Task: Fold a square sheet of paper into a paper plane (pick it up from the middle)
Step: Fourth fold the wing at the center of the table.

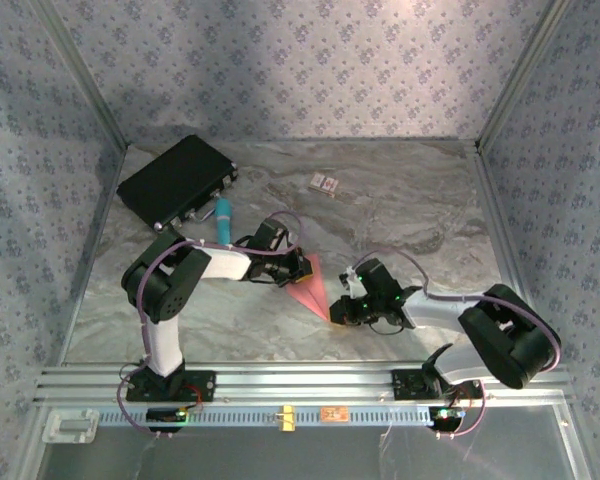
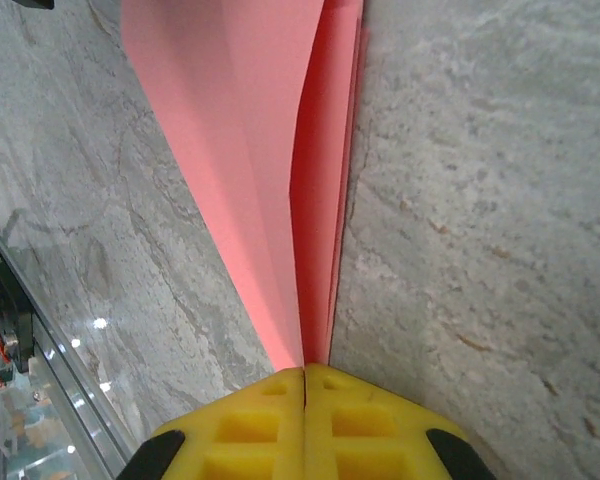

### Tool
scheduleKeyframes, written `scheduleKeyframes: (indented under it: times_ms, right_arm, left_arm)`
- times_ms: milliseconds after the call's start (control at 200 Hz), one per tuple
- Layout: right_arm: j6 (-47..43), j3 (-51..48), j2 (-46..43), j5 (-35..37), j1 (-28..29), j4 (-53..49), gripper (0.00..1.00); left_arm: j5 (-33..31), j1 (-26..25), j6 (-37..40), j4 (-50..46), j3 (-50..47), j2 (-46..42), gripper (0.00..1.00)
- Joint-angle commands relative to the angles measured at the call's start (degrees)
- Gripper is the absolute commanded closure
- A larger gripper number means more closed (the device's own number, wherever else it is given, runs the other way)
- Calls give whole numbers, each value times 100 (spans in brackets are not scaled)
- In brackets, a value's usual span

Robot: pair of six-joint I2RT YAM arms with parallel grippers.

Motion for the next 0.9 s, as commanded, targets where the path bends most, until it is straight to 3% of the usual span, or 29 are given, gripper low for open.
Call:
scheduleKeyframes:
  times_ms: [0, 425, 710, 899]
  right_arm:
    - [110, -214, -41, 41, 115, -848, 98]
    - [228, -308, -121, 68, 155, -928, 93]
    - [385, -511, -677, 153, 213, -966, 90]
    - [72, 150, -1221, 315, 195, -1659, 91]
  left_arm:
    - [-363, 103, 80, -216, -105, 146, 91]
    - [-385, 103, 81, -236, -119, 137, 92]
    - [-421, 103, 141, -331, -120, 130, 92]
    - [-403, 90, 185, -385, -118, 118, 92]
